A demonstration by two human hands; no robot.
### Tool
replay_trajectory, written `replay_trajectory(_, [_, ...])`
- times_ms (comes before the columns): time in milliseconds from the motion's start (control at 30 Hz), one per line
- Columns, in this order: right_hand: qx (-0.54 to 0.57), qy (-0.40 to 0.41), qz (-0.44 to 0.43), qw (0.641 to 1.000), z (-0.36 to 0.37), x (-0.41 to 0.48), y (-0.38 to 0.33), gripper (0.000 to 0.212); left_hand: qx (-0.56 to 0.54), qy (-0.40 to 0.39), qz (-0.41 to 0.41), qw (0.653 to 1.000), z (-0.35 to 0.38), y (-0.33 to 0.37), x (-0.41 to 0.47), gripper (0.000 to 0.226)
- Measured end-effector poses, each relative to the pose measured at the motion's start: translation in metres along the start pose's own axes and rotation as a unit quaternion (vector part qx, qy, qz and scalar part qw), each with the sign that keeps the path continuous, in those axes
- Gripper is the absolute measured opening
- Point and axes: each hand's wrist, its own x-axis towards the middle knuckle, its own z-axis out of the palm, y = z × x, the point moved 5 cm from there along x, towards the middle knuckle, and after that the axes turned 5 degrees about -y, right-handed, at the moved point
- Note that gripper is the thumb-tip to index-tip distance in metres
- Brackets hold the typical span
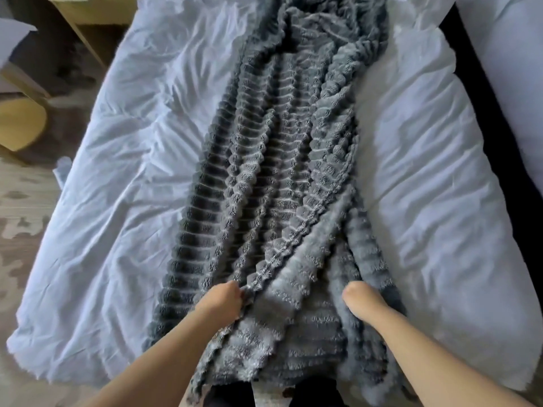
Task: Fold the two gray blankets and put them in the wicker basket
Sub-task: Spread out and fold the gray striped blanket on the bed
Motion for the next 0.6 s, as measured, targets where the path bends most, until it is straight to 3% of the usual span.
replay_trajectory(133, [0.251,0.027,-0.079,0.964,-0.032,0.018,-0.061,0.023,-0.063,0.033,0.05,0.996,-0.01,0.046,0.026,0.04])
replay_trajectory(267, [0.359,0.037,-0.085,0.929,-0.051,0.052,-0.099,0.015,-0.072,-0.022,0.024,0.997,0.007,0.058,0.049,0.057])
replay_trajectory(333, [0.386,0.038,-0.065,0.92,-0.054,0.073,-0.111,0.023,-0.07,-0.044,0.005,0.997,0.015,0.06,0.059,0.051])
replay_trajectory(433, [0.454,0.04,-0.006,0.89,-0.053,0.097,-0.125,0.052,-0.078,-0.034,0.007,0.996,0.018,0.057,0.067,0.031])
replay_trajectory(533, [0.525,0.045,0.025,0.85,-0.055,0.104,-0.145,0.052,-0.196,0.008,0.028,0.98,0.012,0.047,0.069,0.022])
replay_trajectory(600, [0.526,0.083,0.0,0.847,-0.066,0.095,-0.165,0.058,-0.299,0.056,0.031,0.952,0.002,0.035,0.062,0.017])
